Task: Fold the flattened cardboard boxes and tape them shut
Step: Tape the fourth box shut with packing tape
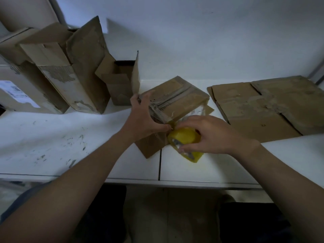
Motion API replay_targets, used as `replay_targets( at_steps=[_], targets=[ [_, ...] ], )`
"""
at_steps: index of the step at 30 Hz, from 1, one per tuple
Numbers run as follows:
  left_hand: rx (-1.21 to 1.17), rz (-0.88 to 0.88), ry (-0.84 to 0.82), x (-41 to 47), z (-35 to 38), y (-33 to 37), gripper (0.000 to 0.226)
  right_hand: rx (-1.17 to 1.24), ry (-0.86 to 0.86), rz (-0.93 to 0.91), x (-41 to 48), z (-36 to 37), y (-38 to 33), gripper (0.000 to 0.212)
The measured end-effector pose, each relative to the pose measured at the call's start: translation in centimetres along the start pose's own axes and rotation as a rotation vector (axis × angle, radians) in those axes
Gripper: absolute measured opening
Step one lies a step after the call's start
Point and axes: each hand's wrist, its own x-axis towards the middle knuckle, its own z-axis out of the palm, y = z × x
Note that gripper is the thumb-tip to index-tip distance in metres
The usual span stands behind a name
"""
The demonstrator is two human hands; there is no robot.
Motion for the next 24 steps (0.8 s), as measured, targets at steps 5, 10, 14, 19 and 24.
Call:
replay_targets(
  at_steps=[5,10,14,19,24],
  targets=[
    [0.033,0.052,-0.184,0.8,-2.1,-0.8,0.13,0.001,0.178,-0.091,0.8,0.1,-0.5,0.047],
    [0.047,0.121,-0.29,1.9,-3.4,-1.8,0.118,-0.109,0.418,-0.001,3.3,0.5,-0.5,0.042],
    [0.046,0.133,-0.312,2.7,-3.7,-2.3,0.122,-0.148,0.306,0.146,5.6,1.2,-2.1,0.059],
    [0.13,0.064,-0.092,2.0,-3.0,-1.1,0.12,-0.179,0.291,0.302,7.8,0.9,-2.4,0.064],
    [-0.154,-0.432,-0.132,-2.3,-2.3,1.6,0.075,-0.171,0.25,0.299,8.6,1.0,-2.4,0.055]
  ],
)
